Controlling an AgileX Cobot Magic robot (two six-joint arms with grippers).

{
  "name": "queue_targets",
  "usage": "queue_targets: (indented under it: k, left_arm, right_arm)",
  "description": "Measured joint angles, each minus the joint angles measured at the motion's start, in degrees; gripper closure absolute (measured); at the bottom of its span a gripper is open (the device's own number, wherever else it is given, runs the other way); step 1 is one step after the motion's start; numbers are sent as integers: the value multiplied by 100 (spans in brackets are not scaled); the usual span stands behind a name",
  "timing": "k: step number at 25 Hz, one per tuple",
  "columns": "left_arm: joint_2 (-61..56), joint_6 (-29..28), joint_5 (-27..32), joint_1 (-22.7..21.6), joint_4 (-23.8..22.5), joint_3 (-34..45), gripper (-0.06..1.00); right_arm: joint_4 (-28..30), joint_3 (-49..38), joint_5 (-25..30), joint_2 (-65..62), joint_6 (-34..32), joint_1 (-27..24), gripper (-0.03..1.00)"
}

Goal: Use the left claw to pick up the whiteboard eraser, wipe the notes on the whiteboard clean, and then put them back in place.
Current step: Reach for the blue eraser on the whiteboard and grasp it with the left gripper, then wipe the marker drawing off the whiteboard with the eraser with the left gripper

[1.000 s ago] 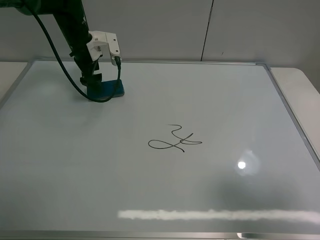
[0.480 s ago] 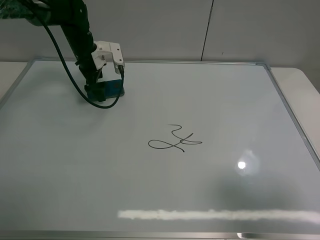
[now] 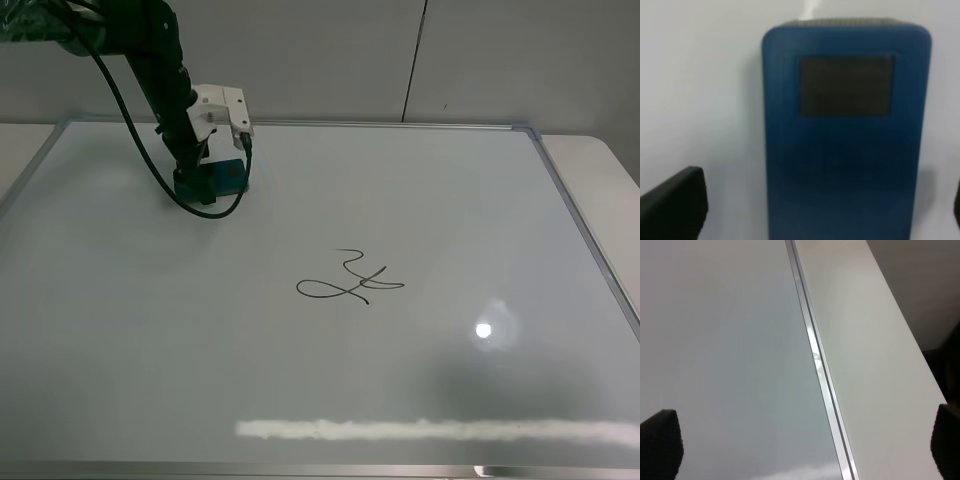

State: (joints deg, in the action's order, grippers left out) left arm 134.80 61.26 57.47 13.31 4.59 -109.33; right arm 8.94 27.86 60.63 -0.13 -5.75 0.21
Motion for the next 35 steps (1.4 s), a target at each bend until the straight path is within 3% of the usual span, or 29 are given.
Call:
queue_targets:
  k: [7, 14, 16, 35]
  left_arm:
    - [106, 0, 6, 83, 14, 0, -3]
    - [112, 0, 43, 89, 9, 0, 21]
    - [112, -27, 74, 99, -20, 0, 40]
    - [0, -222, 225, 111, -96, 0, 40]
  right_arm:
    - [0, 0, 0, 0, 0, 0, -2]
    - [0, 0, 0, 0, 0, 0, -2]
    - [0, 0, 0, 0, 0, 0, -2]
    - [0, 0, 0, 0, 0, 0, -2]
